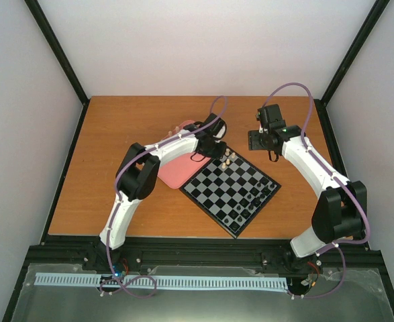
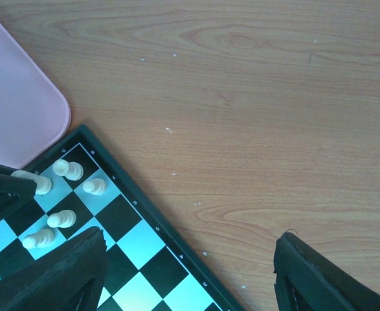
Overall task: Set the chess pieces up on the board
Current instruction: Place the chess piece on the chessboard.
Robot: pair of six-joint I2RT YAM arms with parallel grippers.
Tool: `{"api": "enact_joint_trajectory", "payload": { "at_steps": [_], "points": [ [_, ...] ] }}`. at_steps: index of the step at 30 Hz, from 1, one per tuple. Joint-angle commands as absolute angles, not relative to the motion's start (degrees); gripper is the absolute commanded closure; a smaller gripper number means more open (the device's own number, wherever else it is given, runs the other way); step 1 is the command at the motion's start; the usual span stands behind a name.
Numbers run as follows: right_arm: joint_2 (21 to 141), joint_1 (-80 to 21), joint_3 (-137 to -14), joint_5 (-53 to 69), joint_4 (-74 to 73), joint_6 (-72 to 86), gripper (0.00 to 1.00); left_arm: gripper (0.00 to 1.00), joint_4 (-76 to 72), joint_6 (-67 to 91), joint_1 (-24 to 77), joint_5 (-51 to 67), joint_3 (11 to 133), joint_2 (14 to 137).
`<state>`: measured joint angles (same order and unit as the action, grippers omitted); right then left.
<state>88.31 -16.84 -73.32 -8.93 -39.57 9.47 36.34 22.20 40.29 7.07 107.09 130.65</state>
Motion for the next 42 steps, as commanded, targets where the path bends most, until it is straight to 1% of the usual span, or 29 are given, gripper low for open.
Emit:
{"api": "enact_joint_trajectory", "payload": {
  "at_steps": [1, 11, 17, 20, 30, 32, 35, 38, 39, 40, 42],
  "points": [
    [87.71, -16.3, -73.09, -8.48, -38.24, 9.75, 0.29, 0.79, 36.55, 20.75, 40.63, 6.73, 105.66, 127.99],
    [87.63, -16.32, -73.27, -7.43, -38.05, 10.2, 0.29, 0.62, 35.65, 20.34, 40.72, 6.68, 103.9, 126.28],
    [87.45, -16.27, -73.38, -7.23, -38.15, 10.02, 0.29, 0.61, 35.66, 20.46, 40.72, 7.4, 104.49, 126.16],
    [87.54, -16.28, -73.42, -7.06, -38.2, 9.94, 0.29, 0.57, 35.69, 20.18, 40.7, 7.11, 104.59, 125.59],
    [87.7, -16.32, -74.54, -6.47, -37.84, 9.85, 0.29, 0.51, 37.03, 19.34, 40.69, 6.28, 105.26, 121.47],
    [87.93, -16.34, -74.85, -6.23, -37.88, 9.93, 0.29, 0.49, 37.27, 19.43, 40.72, 6.1, 105.34, 120.39],
    [88.06, -16.33, -75.13, -6.07, -37.73, 10.23, 0.29, 0.48, 37.33, 19.9, 40.24, 5.96, 104.67, 119.13],
    [88.22, -16.3, -75.08, -5.89, -37.66, 10.46, 0.29, 0.5, 37.29, 21.08, 38.89, 5.94, 103.65, 118.08],
    [88.24, -16.32, -75.02, -5.89, -37.7, 10.52, 0.29, 0.53, 37.4, 21.5, 38.33, 5.88, 103.32, 117.88],
    [88.32, -16.31, -74.91, -5.89, -37.77, 10.6, 0.29, 0.65, 37.44, 21.94, 37.61, 5.93, 103.01, 117.91],
    [88.4, -16.3, -74.8, -5.95, -37.71, 10.63, 0.29, 0.92, 37.6, 22.77, 36.24, 6.5, 102.19, 118.06]
  ]
}}
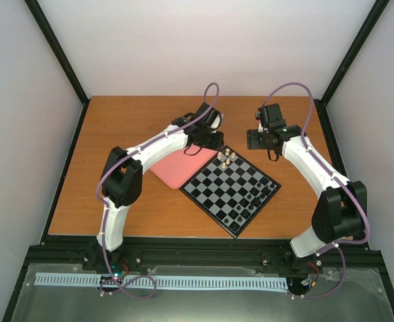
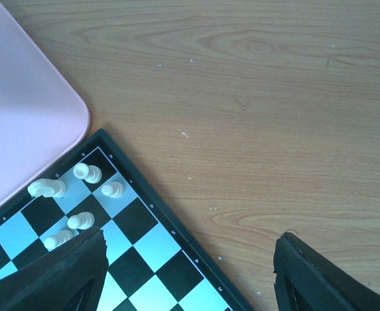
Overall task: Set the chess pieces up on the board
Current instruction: Place the chess piece on the chessboard, then pick up the chess piece from the storage box.
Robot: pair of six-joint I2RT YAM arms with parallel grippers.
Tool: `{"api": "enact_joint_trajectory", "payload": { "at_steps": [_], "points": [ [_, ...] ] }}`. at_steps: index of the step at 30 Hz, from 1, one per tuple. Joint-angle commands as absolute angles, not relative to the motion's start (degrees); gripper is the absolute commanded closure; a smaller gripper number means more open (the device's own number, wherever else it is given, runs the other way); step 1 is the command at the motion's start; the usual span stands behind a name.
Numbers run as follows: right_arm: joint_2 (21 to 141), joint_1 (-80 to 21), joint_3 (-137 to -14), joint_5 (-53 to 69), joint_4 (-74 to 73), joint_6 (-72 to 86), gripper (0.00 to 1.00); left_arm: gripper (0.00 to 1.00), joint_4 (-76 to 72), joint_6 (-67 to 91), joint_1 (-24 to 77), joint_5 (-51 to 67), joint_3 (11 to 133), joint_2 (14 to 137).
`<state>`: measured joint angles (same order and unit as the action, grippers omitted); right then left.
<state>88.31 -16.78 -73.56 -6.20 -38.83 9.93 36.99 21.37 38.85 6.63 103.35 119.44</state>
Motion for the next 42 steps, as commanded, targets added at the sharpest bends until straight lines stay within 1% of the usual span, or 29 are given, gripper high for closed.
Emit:
{"api": "enact_joint_trajectory", "payload": {
  "at_steps": [1, 5, 11, 16, 24, 36, 42],
  "points": [
    [88.46, -16.32, -74.84, -5.95, -37.71, 10.63, 0.29, 0.98, 37.74, 23.1, 35.69, 6.7, 101.87, 118.35],
    [88.8, -16.3, -74.94, -6.07, -37.71, 10.66, 0.29, 0.99, 38.45, 23.51, 34.63, 8.63, 102.3, 120.82],
    [89.46, -16.35, -75.31, -6.58, -37.88, 10.25, 0.29, 0.99, 39.89, 24.69, 34.64, 12.25, 106.41, 125.91],
    [89.49, -16.29, -75.03, -7.02, -37.88, 9.94, 0.29, 0.99, 40.61, 25.39, 34.79, 14.9, 107.15, 127.41],
    [89.88, -16.31, -74.42, -6.81, -37.28, 9.68, 0.29, 0.99, 41.28, 25.65, 35.11, 16.0, 106.93, 128.55],
    [90.48, -16.33, -74.87, -6.68, -37.29, 8.54, 0.29, 0.99, 43.06, 25.93, 37.33, 16.89, 111.27, 131.45],
    [90.2, -16.26, -74.46, -6.59, -37.31, 8.39, 0.29, 0.99, 43.33, 26.08, 37.35, 16.92, 111.28, 132.16]
  ]
}}
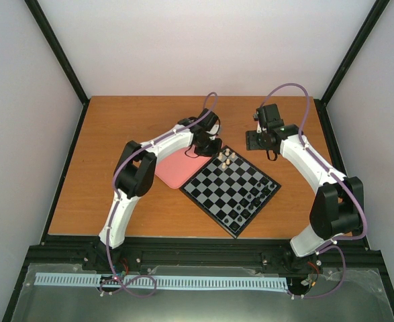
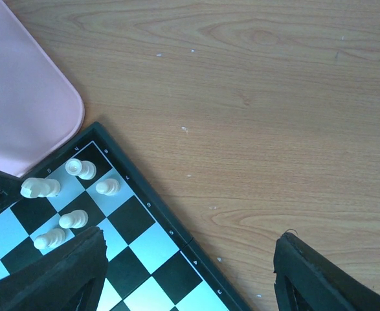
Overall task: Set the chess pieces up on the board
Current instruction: Pick up the chess piece from the storage box.
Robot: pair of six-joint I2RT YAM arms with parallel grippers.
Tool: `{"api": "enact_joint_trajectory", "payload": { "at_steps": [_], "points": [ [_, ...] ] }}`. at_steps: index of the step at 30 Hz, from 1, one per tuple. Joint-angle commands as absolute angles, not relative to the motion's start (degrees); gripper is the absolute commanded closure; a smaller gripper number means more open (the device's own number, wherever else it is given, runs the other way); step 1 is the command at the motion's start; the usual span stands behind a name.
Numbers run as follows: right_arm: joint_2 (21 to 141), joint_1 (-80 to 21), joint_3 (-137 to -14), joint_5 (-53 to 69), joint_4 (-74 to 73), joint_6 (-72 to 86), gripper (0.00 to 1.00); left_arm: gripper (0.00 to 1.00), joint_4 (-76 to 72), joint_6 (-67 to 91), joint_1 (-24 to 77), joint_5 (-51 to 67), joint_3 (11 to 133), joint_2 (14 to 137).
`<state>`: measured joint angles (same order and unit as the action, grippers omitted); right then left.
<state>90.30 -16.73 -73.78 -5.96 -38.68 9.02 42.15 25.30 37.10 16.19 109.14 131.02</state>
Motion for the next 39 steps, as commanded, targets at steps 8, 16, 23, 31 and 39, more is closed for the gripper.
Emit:
{"api": "enact_joint_trajectory", "payload": {
  "at_steps": [8, 16, 23, 31, 39],
  "points": [
    [90.18, -16.23, -73.95, -6.33, -37.09, 8.27, 0.29, 0.99, 42.96, 26.71, 37.41, 17.18, 111.46, 132.71],
    [90.26, -16.25, -73.97, -6.0, -37.03, 8.32, 0.29, 0.99, 43.09, 26.88, 37.4, 17.23, 111.62, 132.71],
    [90.2, -16.26, -73.93, -6.01, -37.13, 8.31, 0.29, 0.99, 43.1, 27.2, 37.39, 18.1, 112.09, 133.34],
    [89.82, -16.26, -73.45, -5.98, -37.13, 8.27, 0.29, 0.99, 43.73, 27.04, 37.35, 16.81, 112.36, 133.43],
    [90.12, -16.24, -74.31, -5.65, -37.22, 8.17, 0.29, 0.99, 45.67, 26.0, 36.29, 13.86, 113.15, 132.52]
  ]
}}
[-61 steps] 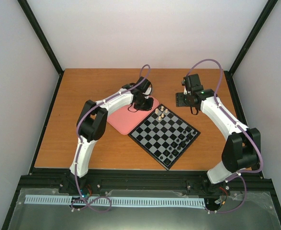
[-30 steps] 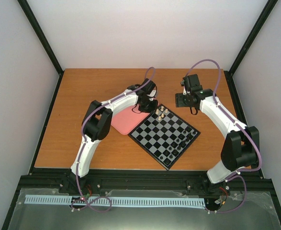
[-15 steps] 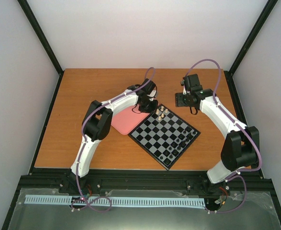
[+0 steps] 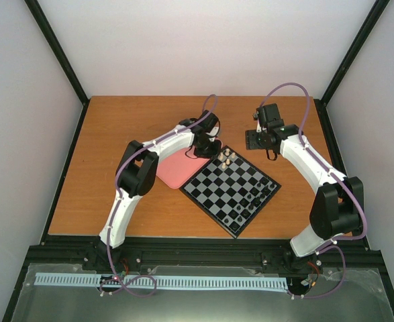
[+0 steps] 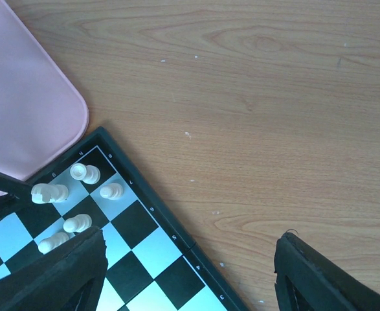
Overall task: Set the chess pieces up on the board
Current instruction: Pick up the chess piece from the storage box.
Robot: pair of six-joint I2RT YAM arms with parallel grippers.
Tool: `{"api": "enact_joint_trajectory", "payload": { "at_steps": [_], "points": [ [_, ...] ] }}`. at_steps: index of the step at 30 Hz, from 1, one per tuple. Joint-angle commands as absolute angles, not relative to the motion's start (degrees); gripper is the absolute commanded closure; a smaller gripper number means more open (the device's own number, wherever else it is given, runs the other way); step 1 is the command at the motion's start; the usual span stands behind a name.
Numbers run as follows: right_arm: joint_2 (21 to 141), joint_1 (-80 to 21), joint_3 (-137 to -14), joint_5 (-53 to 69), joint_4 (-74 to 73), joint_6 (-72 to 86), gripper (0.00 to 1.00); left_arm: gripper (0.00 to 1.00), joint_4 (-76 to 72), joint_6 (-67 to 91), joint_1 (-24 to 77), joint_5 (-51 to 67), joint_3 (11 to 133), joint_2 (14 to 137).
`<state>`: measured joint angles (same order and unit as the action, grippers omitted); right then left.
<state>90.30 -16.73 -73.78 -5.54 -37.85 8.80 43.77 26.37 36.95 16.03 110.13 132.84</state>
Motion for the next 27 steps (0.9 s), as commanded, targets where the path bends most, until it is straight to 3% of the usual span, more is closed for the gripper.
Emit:
{"api": "enact_joint_trajectory", "payload": {
  "at_steps": [1, 4, 8, 11, 20, 27],
  "points": [
    [90.16, -16.25, -74.53, -5.51, -37.27, 8.17, 0.28, 0.96, 46.18, 25.65, 35.97, 13.36, 113.1, 131.98],
    [90.55, -16.24, -75.16, -5.13, -37.29, 8.34, 0.24, 0.87, 47.34, 24.45, 35.03, 11.4, 112.76, 129.64],
    [91.53, -16.26, -76.51, -4.24, -37.11, 8.81, 0.22, 0.66, 48.68, 23.29, 34.01, 8.25, 112.33, 126.32],
    [92.56, -16.26, -77.71, -3.09, -36.84, 9.58, 0.21, 0.55, 50.21, 22.44, 33.23, 6.55, 113.47, 125.37],
    [96.64, -16.22, -82.53, -0.98, -37.8, 9.3, 0.21, 0.39, 55.89, 16.89, 30.86, 0.53, 127.23, 131.16],
    [100.45, -16.25, -86.9, -0.23, -39.03, 8.57, 0.2, 0.37, 57.7, 15.84, 28.54, -0.21, 136.37, 138.95]
  ]
}}
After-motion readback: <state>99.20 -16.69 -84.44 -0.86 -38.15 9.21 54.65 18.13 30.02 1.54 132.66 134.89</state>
